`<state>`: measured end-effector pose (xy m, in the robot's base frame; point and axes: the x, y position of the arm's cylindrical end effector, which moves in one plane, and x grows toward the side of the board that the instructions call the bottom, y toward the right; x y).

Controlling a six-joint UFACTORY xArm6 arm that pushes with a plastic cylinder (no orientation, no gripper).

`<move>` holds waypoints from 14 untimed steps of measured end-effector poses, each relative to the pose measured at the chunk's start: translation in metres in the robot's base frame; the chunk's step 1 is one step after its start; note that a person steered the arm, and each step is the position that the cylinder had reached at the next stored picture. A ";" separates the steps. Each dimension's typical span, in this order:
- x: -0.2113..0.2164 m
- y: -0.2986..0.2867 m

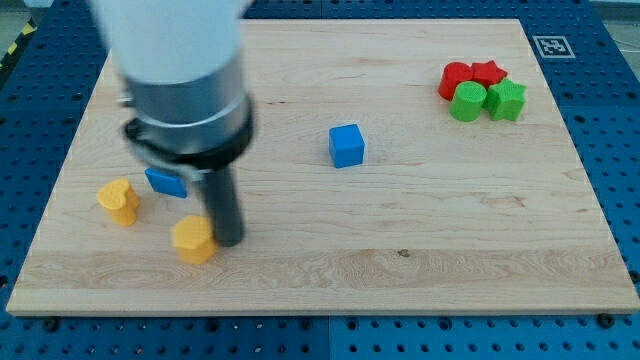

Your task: Adjust the yellow heart above the yellow hexagon

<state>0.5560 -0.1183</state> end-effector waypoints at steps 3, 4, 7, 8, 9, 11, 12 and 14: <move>0.002 -0.033; 0.003 -0.041; -0.103 0.009; -0.103 -0.017; -0.096 -0.052; -0.093 -0.102; -0.106 -0.128; -0.072 -0.146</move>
<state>0.4839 -0.2644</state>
